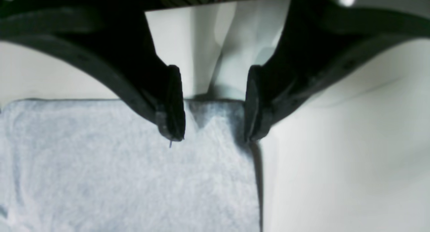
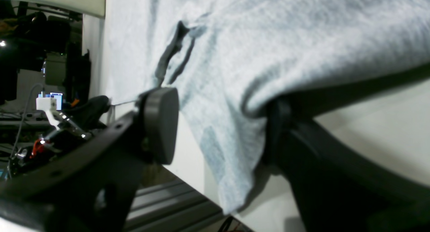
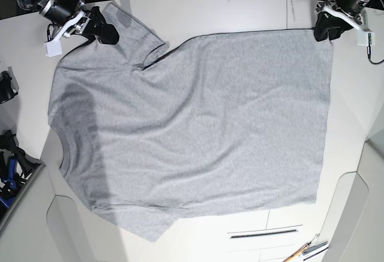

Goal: Fold the T-shirt properly
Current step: 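Grasp the grey shirt's shoulder edge with both grippers, then lift the shoulder edge with both grippers and pull it taut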

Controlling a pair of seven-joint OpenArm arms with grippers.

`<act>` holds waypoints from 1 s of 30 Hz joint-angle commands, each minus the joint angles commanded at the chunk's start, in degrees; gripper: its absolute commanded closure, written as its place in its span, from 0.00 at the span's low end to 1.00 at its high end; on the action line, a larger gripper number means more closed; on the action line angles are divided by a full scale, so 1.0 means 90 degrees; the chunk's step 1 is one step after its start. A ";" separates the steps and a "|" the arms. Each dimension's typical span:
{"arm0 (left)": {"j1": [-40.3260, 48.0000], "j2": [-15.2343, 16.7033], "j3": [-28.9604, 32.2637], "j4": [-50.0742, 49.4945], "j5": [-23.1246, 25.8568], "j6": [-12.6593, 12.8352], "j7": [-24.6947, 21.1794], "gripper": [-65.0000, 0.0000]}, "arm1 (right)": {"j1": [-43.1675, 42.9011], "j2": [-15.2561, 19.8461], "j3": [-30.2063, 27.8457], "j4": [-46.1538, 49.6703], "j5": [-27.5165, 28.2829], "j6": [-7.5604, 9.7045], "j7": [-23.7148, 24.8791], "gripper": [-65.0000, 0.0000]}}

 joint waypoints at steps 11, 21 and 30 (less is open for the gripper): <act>-0.0124 -0.0002 0.0138 0.0000 0.0007 -0.0002 -0.0058 1.00 | 0.0002 -0.0034 0.0000 0.0002 0.0005 0.0002 0.0228 1.00; -0.0107 -0.0002 -0.0418 0.0313 -0.0340 -0.0509 -0.0112 1.00 | -0.0017 -0.0029 0.0712 0.0738 0.0491 0.0095 -0.0277 1.00; -0.0272 -0.0056 -0.0777 0.0656 -0.0352 -0.0509 -0.0097 1.00 | 0.0355 -0.0017 0.1156 0.1496 0.0347 0.0100 -0.0279 1.00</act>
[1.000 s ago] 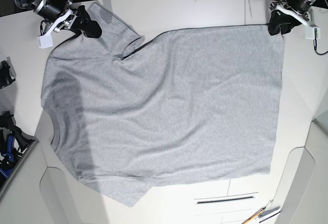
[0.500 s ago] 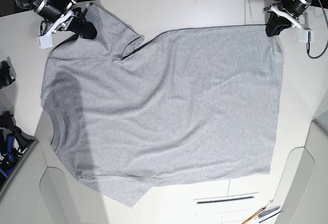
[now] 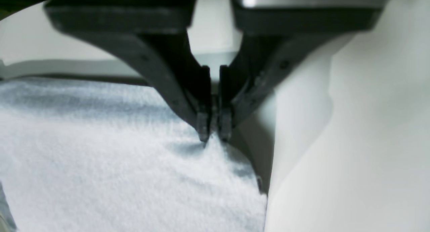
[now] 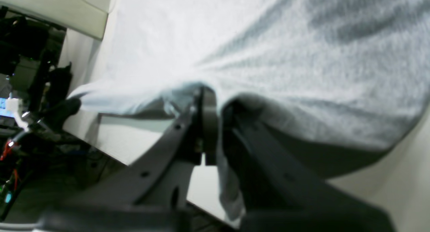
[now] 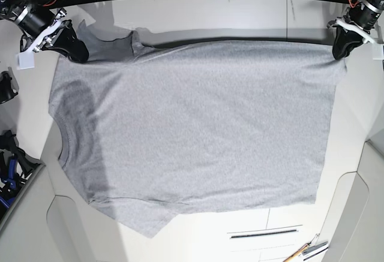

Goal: Fold the T-shirt properly
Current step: 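Lift the shoulder edge with both grippers and pull it taut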

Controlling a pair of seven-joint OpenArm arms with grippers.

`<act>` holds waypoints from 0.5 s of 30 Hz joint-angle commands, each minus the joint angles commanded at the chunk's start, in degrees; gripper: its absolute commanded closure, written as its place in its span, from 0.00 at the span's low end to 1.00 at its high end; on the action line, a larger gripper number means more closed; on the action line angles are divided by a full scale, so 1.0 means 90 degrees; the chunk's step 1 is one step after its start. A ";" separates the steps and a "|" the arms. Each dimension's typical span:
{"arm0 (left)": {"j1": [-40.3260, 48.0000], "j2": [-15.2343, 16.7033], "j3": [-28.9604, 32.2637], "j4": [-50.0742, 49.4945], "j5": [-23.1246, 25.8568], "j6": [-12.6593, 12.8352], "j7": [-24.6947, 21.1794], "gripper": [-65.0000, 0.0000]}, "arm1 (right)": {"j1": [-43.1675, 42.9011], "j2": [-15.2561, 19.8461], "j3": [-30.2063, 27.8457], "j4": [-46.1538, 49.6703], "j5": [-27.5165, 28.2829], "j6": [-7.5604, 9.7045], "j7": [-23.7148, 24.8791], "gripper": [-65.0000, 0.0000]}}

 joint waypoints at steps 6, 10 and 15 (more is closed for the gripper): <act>-0.0685 0.0000 0.0005 -0.0032 0.0512 0.0000 0.0002 1.00 | 0.0848 0.0002 -0.0005 -0.0104 -0.0520 -0.0005 0.0078 1.00; -0.1158 0.0000 0.0138 -0.0095 0.0901 0.0000 -0.0002 1.00 | 0.1443 0.0002 -0.0112 -0.0362 -0.0765 -0.0005 0.0100 1.00; -0.1683 0.0000 0.0658 -0.0452 0.1501 0.0000 -0.0410 1.00 | 0.2186 0.0002 -0.0381 -0.0843 -0.1093 -0.0005 0.0100 1.00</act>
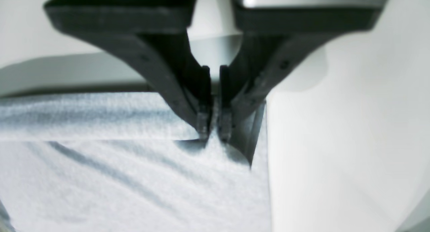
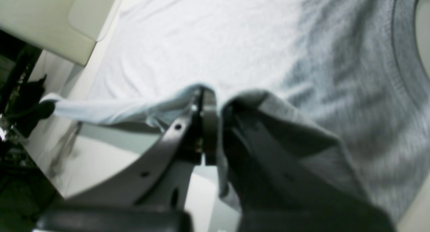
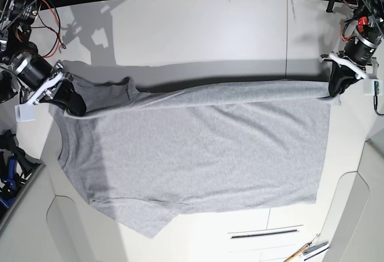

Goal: Fold the T-shirt properly
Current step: 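Lift the shoulder edge with both grippers and pull it taut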

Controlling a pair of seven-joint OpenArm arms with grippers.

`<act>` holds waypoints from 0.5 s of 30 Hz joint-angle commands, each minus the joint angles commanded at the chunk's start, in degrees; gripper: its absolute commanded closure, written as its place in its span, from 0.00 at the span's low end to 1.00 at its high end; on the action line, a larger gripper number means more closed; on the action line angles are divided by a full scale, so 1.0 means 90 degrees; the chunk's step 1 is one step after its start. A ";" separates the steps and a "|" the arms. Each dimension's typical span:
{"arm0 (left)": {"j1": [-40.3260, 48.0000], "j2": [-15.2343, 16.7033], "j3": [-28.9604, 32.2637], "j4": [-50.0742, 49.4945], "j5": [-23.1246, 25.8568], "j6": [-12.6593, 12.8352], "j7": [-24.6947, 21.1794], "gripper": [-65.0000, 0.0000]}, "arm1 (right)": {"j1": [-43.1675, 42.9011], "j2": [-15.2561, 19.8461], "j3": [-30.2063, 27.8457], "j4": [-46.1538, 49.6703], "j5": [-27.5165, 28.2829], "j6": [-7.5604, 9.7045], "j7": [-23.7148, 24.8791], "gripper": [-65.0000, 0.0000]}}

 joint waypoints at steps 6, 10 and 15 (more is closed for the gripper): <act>-0.0772 0.0000 0.0474 -0.0668 0.0559 0.0443 -0.0216 1.00 | 0.0903 0.0002 -0.0690 -0.1064 -0.0775 0.0000 0.0386 1.00; -0.1258 0.0000 0.0585 -0.1151 0.0818 0.0446 -0.0265 1.00 | 0.1452 0.0000 -0.1217 -0.1875 -0.1299 0.0000 0.0724 1.00; -0.1702 -0.0017 0.0593 -0.1945 0.0899 0.0443 -0.0408 1.00 | 0.1865 -0.0002 -0.1506 -0.2545 -0.1914 -0.0005 0.1484 1.00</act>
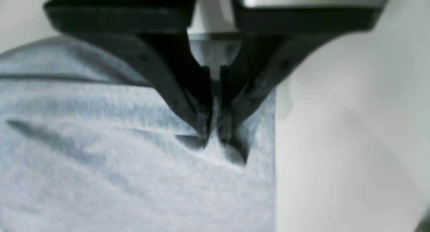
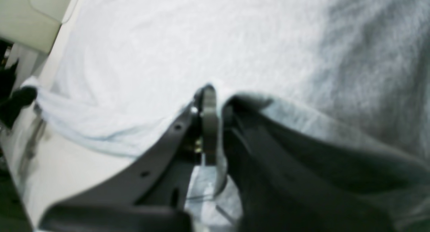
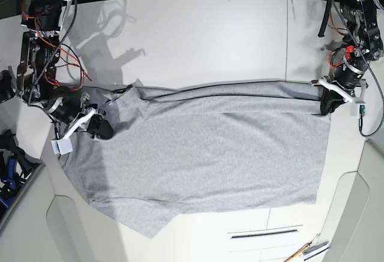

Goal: Fold the T-shirt properly
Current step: 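Lift the shoulder edge with both grippers and pull it taut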

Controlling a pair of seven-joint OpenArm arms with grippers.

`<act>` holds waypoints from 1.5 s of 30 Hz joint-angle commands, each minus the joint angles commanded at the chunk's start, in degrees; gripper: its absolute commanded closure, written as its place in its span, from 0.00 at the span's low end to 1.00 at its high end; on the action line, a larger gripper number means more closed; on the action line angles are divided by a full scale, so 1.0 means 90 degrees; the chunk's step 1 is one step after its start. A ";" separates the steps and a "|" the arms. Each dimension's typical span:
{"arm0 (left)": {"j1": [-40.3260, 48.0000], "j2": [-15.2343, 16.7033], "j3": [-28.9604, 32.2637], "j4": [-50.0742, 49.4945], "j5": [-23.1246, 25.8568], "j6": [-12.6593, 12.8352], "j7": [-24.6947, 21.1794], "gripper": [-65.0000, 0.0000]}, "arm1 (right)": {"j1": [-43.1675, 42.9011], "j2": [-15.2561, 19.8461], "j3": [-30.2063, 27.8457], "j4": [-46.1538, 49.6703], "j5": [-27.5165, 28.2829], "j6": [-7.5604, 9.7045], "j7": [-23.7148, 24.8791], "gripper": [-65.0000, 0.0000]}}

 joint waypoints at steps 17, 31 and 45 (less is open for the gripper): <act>-0.0379 -0.0070 -0.0027 -0.0724 -0.0789 -0.0097 0.0255 0.56 | 0.0158 0.0005 0.0559 -0.0243 -0.0236 -0.0041 -0.0602 0.51; -0.0342 -0.0068 -0.0627 -0.0151 -0.1530 0.0391 0.1474 0.36 | -0.0928 0.0568 0.2722 -0.0185 0.1073 -0.0044 -0.1151 0.51; -0.0333 0.0194 -0.0775 -0.0163 -0.0481 0.0928 0.1841 0.37 | -0.1389 0.0197 0.2710 -0.0192 0.1120 -0.0090 -0.1117 0.39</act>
